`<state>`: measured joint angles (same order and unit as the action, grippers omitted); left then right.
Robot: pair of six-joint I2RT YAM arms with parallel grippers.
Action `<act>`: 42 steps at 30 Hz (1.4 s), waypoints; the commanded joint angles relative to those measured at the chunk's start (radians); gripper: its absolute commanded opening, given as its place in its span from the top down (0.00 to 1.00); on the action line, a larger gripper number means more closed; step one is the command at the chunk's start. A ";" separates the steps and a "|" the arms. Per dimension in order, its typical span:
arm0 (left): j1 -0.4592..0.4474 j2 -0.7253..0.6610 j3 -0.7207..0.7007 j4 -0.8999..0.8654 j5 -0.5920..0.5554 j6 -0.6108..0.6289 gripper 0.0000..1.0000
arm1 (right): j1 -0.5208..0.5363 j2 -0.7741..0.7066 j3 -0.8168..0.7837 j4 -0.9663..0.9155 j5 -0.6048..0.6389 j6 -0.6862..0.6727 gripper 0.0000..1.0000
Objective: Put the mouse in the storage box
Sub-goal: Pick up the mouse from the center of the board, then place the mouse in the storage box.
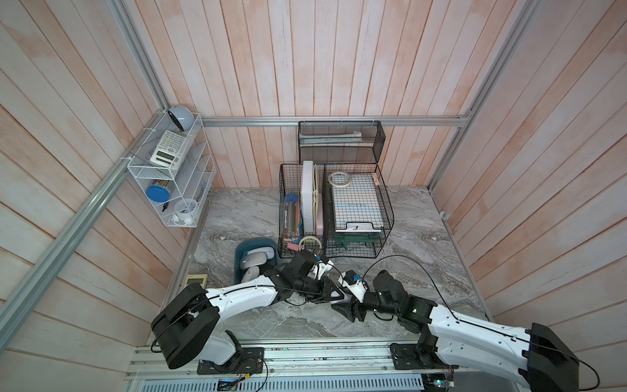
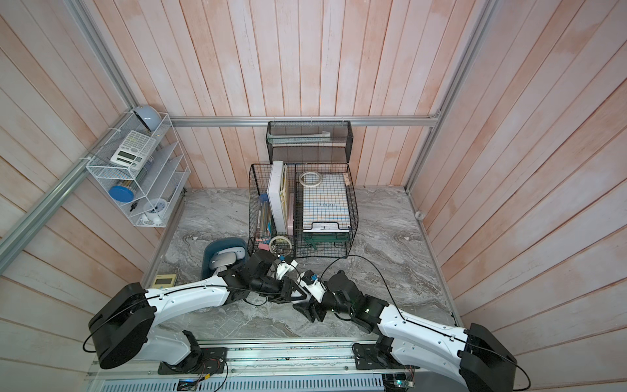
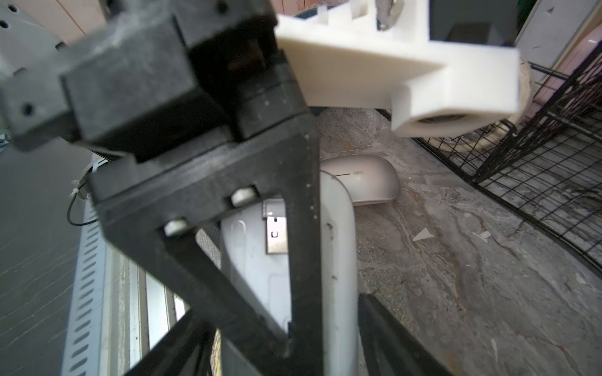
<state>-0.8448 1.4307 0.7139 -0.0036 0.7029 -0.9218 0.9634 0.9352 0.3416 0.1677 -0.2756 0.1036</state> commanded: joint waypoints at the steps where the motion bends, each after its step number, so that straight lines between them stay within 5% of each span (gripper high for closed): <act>1: 0.017 -0.049 -0.014 0.011 -0.008 -0.013 0.88 | 0.006 -0.009 0.018 0.028 0.006 -0.008 0.03; 5: 0.107 -0.134 -0.032 -0.075 -0.029 0.002 0.89 | 0.006 -0.038 0.003 0.026 0.014 -0.006 0.02; 8: 0.225 -0.229 0.019 -0.364 -0.150 0.112 0.89 | 0.006 -0.055 -0.016 0.051 0.029 0.008 0.02; 11: 0.305 -0.276 0.154 -0.719 -0.408 0.270 0.89 | 0.006 -0.056 -0.036 0.089 0.049 0.017 0.03; 13: 0.326 -0.261 0.262 -0.928 -0.693 0.328 0.89 | 0.006 -0.050 -0.035 0.086 0.054 0.015 0.02; 17: 0.328 -0.178 0.371 -1.132 -1.027 0.353 0.89 | 0.006 -0.039 -0.030 0.084 0.067 0.016 0.02; 30: 0.281 0.079 0.346 -1.213 -1.240 0.244 0.87 | 0.006 -0.030 -0.009 0.019 0.175 0.044 0.03; 34: 0.257 0.112 0.358 -1.218 -1.272 0.236 0.49 | 0.006 -0.013 -0.002 0.012 0.191 0.049 0.02; 36: 0.251 0.107 0.358 -1.219 -1.273 0.234 0.38 | 0.006 -0.009 0.000 0.010 0.197 0.050 0.02; 42: 0.236 0.003 0.376 -1.217 -1.248 0.238 0.31 | 0.006 0.005 0.000 0.010 0.217 0.053 0.02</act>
<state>-0.6018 1.5036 1.0695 -1.2098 -0.5358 -0.6773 0.9661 0.9325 0.3214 0.1974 -0.0868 0.1455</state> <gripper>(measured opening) 0.692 0.975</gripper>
